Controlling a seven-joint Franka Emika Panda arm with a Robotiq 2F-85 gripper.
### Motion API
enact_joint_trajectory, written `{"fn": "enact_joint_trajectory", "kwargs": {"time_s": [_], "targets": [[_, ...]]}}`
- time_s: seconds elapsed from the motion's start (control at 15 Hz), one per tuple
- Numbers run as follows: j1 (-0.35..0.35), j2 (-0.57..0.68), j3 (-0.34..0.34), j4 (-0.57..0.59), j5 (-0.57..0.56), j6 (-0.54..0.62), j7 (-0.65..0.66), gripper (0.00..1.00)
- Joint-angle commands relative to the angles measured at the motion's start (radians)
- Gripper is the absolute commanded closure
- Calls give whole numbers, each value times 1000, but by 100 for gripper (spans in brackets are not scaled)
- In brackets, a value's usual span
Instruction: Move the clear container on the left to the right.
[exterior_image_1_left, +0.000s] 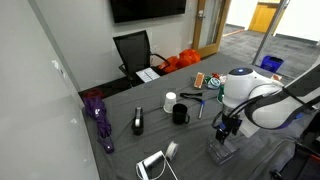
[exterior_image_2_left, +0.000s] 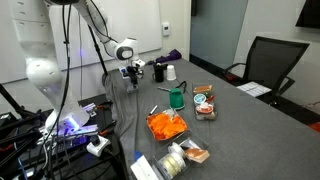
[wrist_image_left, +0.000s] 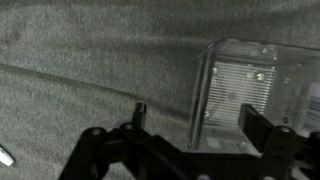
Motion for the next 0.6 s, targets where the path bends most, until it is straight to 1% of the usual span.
{"fn": "enact_joint_trajectory", "kwargs": {"time_s": [0.0, 0.07, 0.2, 0.53], "targets": [[22, 30, -25, 4, -29, 23, 25, 33], [23, 33, -26, 4, -29, 23, 26, 42], [24, 35, -27, 4, -25, 23, 24, 55], [20, 22, -21, -5, -15, 32, 11, 91]]}}
